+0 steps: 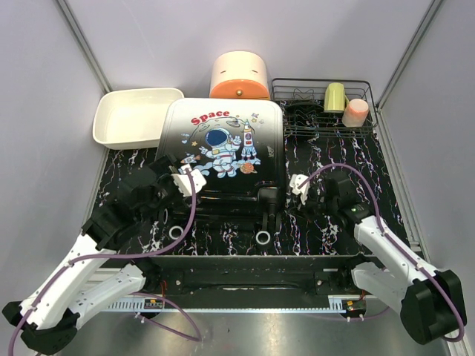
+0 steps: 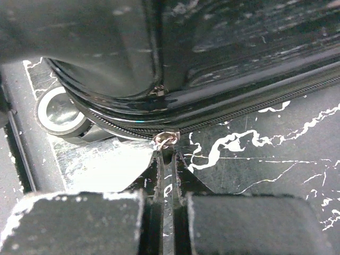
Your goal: Open, take out, and arrange the luggage
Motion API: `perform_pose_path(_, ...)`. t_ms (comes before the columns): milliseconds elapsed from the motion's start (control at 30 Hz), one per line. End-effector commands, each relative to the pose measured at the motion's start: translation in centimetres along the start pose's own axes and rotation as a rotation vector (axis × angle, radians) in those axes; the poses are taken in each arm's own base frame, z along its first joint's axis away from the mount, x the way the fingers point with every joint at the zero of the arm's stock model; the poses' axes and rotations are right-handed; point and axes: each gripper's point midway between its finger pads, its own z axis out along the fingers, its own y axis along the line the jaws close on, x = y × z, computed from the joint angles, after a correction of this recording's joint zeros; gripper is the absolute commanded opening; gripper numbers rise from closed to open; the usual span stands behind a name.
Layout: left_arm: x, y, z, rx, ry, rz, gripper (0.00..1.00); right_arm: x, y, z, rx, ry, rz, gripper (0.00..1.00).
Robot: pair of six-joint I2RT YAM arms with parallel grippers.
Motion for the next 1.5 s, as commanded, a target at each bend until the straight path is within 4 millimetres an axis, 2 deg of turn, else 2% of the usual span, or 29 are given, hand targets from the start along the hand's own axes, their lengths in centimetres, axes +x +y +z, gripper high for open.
perform_pose_path(0, -0.2, -0.2, -0.1, 0.014, -0.023, -0.051, 0.99, -3.6, -5.0, -1.5, 0.174, -0.065, -0.048, 0.0)
perform_pose_path(67, 0.1, -0.1, -0.1, 0.013, -0.019, -0.07, 0.99, -3.5, -5.7, -1.3, 0.176, -0.058, -0.041, 0.0)
perform_pose_path(233, 1.0, 0.8, -0.6, -0.022, 0.016, -0.136, 0.99, -4.7, -7.9, -1.5, 0.179, -0.077, -0.02, 0.0)
perform_pose_path(300, 0.9, 0.5, -0.6, 0.009, 0.02, -0.176, 0.99, -5.8, -8.2, -1.4, 0.155, -0.101, -0.042, 0.0)
perform_pose_path(333, 1.2, 0.8, -0.7, -0.004, 0.034, -0.2, 0.99, -5.4, -8.6, -1.0, 0.143, -0.093, -0.035, 0.0)
perform_pose_path(367, 1.5, 0.7, -0.4, 0.008, 0.046, -0.221, 0.99, -6.1, -9.2, -1.0, 0.145, -0.104, -0.058, 0.0)
perform_pose_path(433, 1.7, 1.7, -0.4, -0.014, 0.062, -0.273, 0.99, -5.6, -10.6, -0.2, 0.136, -0.096, -0.03, 0.0)
perform_pose_path(467, 2.1, 1.6, 0.0, 0.008, 0.084, -0.296, 0.99, -6.3, -11.9, -0.6, 0.145, -0.113, -0.03, 0.0)
perform_pose_path(500, 1.6, 2.3, -0.1, 0.001, 0.079, -0.328, 0.99, -6.4, -12.6, -0.5, 0.145, -0.116, -0.022, 0.0)
perform_pose_path(533, 2.5, 3.3, -0.1, -0.026, 0.106, -0.369, 0.99, -5.9, -13.3, 0.1, 0.13, -0.107, 0.001, 0.0)
perform_pose_path(567, 2.7, 3.0, 0.5, 0.017, 0.121, -0.41, 0.99, -6.8, -14.4, -0.1, 0.131, -0.129, -0.014, 0.0)
perform_pose_path(600, 2.2, 4.1, 0.4, 0.007, 0.111, -0.453, 0.99, -6.9, -14.8, 0.1, 0.125, -0.131, -0.017, 0.0)
perform_pose_path(633, 3.1, 5.4, 0.3, -0.026, 0.133, -0.508, 0.99, -6.5, -15.4, 0.8, 0.109, -0.126, -0.007, 0.0)
perform_pose_path(667, 2.8, 6.3, 0.8, -0.006, 0.136, -0.55, 0.99, -7.3, -16.0, 0.9, 0.1, -0.144, -0.027, 0.0)
perform_pose_path(700, 3.7, 7.9, 0.6, -0.05, 0.16, -0.632, 0.99, -7.3, -16.4, 1.2, 0.091, -0.147, -0.029, 0.0)
perform_pose_path(733, 4.0, 8.9, 0.7, -0.055, 0.169, -0.681, 0.99, -6.6, -16.8, 2.1, 0.07, -0.141, -0.011, 0.0)
perform_pose_path(767, 3.6, 9.6, 1.6, 0.008, 0.169, -0.748, 0.99, -7.5, -17.4, 2.2, 0.064, -0.157, -0.022, 0.0)
perform_pose_path(833, 4.8, 11.9, 1.9, 0.0, 0.181, -0.898, 0.99, -7.1, -17.9, 3.3, 0.036, -0.157, -0.002, 0.0)
perform_pose_path(867, 4.5, 12.8, 3.2, 0.059, 0.174, -0.984, 0.99, -7.6, -18.2, 3.3, 0.026, -0.172, -0.008, 0.0)
perform_pose_path(900, 4.7, 13.6, 3.7, 0.075, 0.166, -1.025, 0.99, -7.7, -18.2, 3.5, 0.014, -0.178, -0.002, 0.0)
perform_pose_path(933, 5.5, 13.7, 5.4, 0.127, 0.179, -1.084, 0.99, -7.7, -18.2, 3.6, 0.001, -0.184, 0.006, 0.0)
perform_pose_path(967, 4.7, 14.9, 5.8, 0.132, 0.149, -1.092, 0.99, -8.0, -17.7, 3.8, -0.029, -0.201, 0.016, 0.0)
perform_pose_path(1067, 5.4, 15.6, 8.8, 0.219, 0.138, -1.152, 0.99, -8.3, -16.2, 4.2, -0.084, -0.219, 0.037, 0.0)
perform_pose_path(1133, 7.1, 15.1, 11.0, 0.278, 0.163, -1.203, 0.99, -8.4, -14.9, 4.7, -0.113, -0.212, 0.034, 0.0)
perform_pose_path(1267, 8.0, 14.9, 13.2, 0.356, 0.152, -1.239, 0.99, -8.1, -12.8, 5.0, -0.157, -0.185, 0.064, 0.0)
perform_pose_path(1300, 8.0, 14.8, 13.4, 0.363, 0.15, -1.233, 0.99, -8.2, -12.5, 4.8, -0.165, -0.18, 0.075, 0.03)
perform_pose_path(1333, 8.3, 14.7, 13.7, 0.356, 0.161, -1.225, 0.99, -7.9, -12.0, 4.4, -0.17, -0.159, 0.075, 0.25)
perform_pose_path(1367, 8.4, 14.5, 13.8, 0.362, 0.16, -1.215, 0.99, -7.5, -11.9, 4.2, -0.166, -0.143, 0.065, 0.35)
perform_pose_path(1467, 8.0, 13.9, 14.2, 0.392, 0.152, -1.203, 0.99, -7.1, -10.8, 3.4, -0.176, -0.128, 0.013, 0.45)
